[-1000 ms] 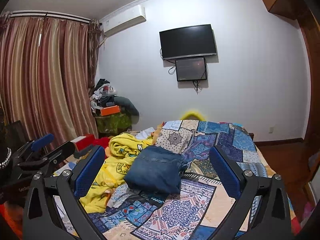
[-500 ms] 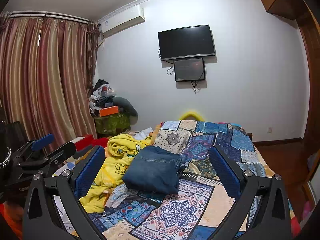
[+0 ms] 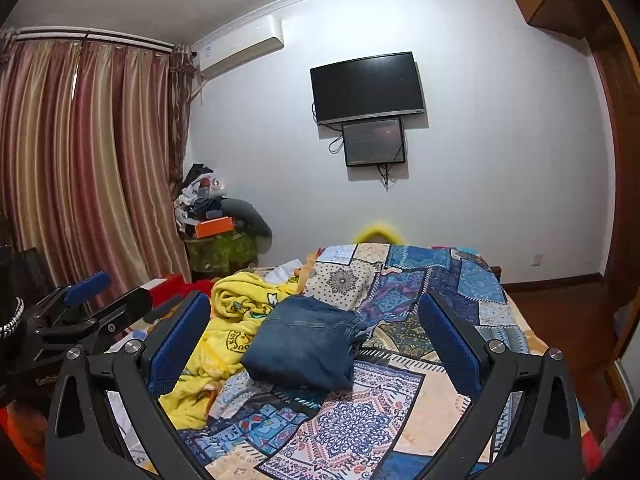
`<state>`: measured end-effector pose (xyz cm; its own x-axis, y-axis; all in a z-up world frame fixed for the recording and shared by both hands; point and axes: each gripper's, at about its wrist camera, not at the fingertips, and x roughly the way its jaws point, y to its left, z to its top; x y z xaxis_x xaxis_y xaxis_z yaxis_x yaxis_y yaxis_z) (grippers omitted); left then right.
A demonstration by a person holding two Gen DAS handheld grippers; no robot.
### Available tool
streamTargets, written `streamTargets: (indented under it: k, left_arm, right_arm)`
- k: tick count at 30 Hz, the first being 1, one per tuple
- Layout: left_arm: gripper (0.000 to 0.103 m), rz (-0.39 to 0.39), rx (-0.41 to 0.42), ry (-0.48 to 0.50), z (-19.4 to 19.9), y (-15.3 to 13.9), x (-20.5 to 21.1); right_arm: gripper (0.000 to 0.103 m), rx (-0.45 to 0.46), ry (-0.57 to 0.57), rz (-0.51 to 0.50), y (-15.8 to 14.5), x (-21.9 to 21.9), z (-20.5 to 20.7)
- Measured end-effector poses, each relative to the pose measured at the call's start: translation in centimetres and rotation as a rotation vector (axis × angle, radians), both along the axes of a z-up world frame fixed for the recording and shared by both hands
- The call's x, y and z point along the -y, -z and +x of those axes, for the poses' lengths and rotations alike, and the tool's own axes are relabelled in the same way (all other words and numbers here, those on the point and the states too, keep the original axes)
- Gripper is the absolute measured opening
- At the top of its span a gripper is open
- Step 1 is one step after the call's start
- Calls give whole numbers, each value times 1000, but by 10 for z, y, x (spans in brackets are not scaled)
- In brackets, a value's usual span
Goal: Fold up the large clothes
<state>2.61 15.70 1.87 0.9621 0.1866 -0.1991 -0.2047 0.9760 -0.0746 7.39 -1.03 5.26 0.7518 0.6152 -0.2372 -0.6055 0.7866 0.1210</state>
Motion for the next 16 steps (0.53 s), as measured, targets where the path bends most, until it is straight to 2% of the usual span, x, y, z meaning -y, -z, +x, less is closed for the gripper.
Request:
streamTargets:
  k: [16]
  left_arm:
    - [102, -9, -23, 27, 5, 7, 4]
  right_arm:
    - [103, -18, 11, 10, 5, 3, 5]
